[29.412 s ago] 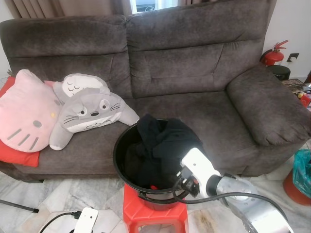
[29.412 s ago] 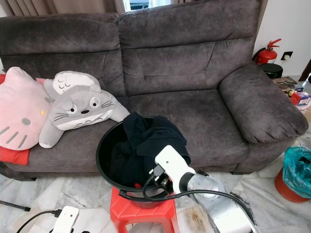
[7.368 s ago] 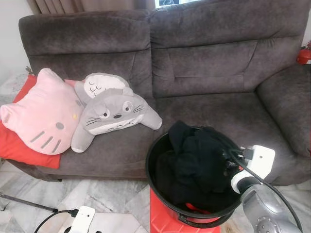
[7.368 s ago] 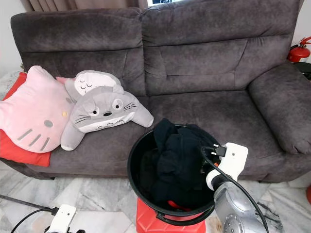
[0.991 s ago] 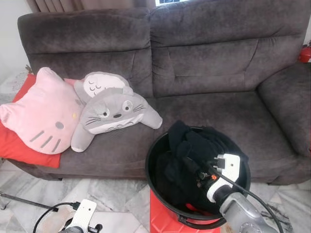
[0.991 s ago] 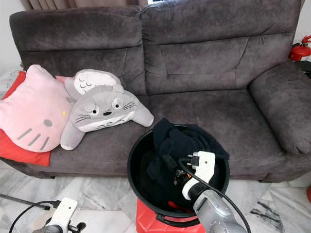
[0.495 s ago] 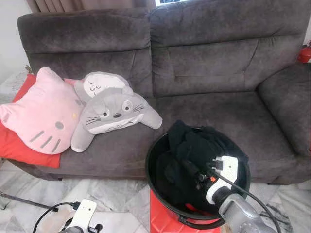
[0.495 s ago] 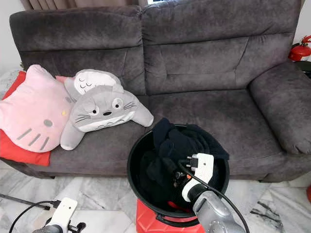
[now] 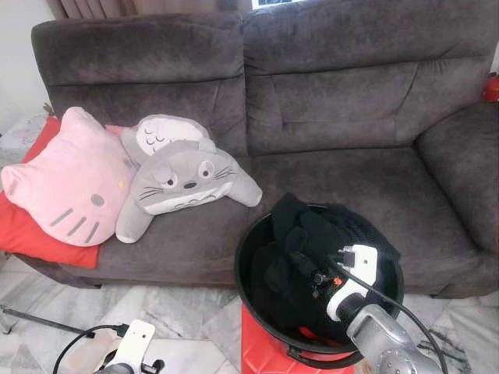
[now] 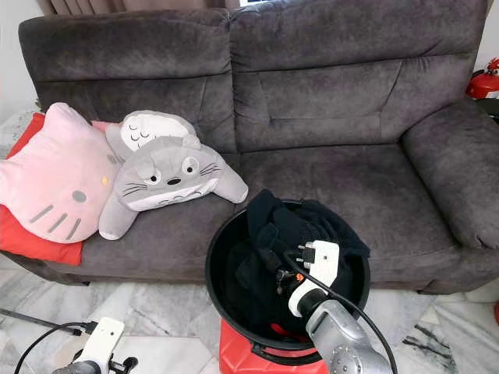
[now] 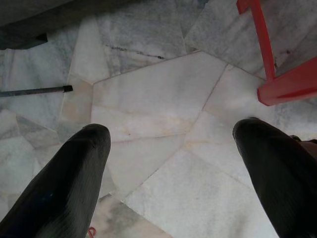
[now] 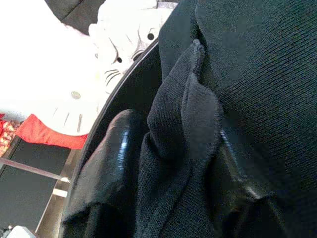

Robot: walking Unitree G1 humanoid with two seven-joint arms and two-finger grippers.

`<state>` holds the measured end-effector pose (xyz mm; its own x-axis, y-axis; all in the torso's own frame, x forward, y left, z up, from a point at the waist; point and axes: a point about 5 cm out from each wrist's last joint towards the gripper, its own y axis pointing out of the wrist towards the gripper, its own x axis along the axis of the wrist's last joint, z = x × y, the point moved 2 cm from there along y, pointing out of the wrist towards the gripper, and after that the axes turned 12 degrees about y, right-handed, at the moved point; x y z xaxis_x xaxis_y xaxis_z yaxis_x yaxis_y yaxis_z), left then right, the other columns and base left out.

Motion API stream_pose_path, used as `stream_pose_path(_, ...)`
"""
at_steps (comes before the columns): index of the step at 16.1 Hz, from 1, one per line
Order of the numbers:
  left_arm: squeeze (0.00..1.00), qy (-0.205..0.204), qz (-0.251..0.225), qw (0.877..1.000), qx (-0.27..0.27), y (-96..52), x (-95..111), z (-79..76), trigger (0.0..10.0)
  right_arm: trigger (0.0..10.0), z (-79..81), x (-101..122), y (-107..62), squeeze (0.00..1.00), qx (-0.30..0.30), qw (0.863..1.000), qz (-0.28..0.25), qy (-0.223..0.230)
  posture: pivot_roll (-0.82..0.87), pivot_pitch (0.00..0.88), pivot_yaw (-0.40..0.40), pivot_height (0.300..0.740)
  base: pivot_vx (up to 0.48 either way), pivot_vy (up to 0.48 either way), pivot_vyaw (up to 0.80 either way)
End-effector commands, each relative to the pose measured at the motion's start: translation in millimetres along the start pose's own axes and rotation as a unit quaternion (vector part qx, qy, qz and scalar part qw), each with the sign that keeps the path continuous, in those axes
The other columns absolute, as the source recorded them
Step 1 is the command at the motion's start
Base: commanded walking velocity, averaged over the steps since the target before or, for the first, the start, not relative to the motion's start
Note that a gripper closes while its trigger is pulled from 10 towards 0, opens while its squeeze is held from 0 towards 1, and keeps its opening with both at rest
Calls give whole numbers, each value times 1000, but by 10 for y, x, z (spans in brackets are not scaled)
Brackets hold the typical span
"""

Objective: Hang hanger

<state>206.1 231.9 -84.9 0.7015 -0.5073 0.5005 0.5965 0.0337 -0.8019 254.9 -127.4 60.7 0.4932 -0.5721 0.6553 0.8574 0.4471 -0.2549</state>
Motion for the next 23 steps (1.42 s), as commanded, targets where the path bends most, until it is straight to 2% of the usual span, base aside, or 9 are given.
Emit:
stream_pose_path(1,0,12,5,1000,3,-11,-35,44,10000,0,-17,-52,11,0,-6,1000,12,1,-153,0,128,740,0,0,0)
stream_pose_path(6,0,11,6,1000,1,-11,-39,29,10000,0,-119,-74,-11,0,-40,999,12,8,-153,0,128,740,0,0,0)
stream_pose_path(18,0,10,7,1000,0,-10,-40,26,10000,0,-131,-23,9,0,-48,999,-1,-1,-154,0,128,740,0,0,0)
stream_pose_path(21,0,11,9,1000,-1,-13,-58,18,10000,0,-216,145,20,0,-102,993,-50,-43,-159,0,130,740,0,0,0)
stream_pose_path(22,0,10,10,1000,-1,-14,-64,16,10000,0,-203,244,21,0,-119,986,-82,-80,-159,0,130,740,0,0,0)
stream_pose_path(23,0,8,10,1000,1,-16,-69,15,10000,9843,-147,328,-13,0,-137,968,-114,-176,-154,0,125,740,0,0,0)
